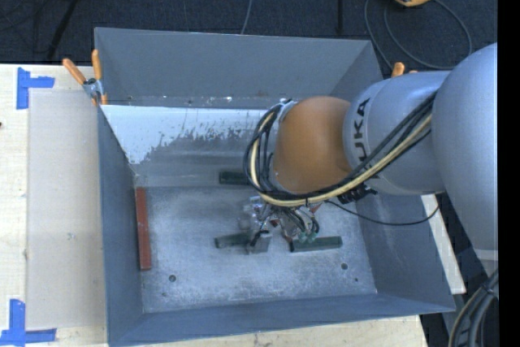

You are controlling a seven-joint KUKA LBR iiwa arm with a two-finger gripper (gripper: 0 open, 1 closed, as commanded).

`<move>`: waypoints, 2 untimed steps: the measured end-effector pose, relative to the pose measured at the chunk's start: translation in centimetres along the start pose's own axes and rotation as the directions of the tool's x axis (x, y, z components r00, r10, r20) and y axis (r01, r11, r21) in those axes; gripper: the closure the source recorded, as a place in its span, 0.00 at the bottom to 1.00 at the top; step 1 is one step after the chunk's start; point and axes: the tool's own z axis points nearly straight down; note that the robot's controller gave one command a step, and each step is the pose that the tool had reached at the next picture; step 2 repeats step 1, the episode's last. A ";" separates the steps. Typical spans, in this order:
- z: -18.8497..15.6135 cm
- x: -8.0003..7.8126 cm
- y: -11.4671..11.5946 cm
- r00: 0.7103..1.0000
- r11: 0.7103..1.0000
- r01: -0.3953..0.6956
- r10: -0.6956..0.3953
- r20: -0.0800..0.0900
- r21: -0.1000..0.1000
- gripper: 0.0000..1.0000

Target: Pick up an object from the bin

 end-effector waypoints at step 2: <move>-14.6 -1.4 -0.7 1.000 1.000 -0.027 0.027 0.005 0.000 1.00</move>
Offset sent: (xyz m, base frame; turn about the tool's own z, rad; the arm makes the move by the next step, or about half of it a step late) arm 0.0000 0.0000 0.0000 0.0000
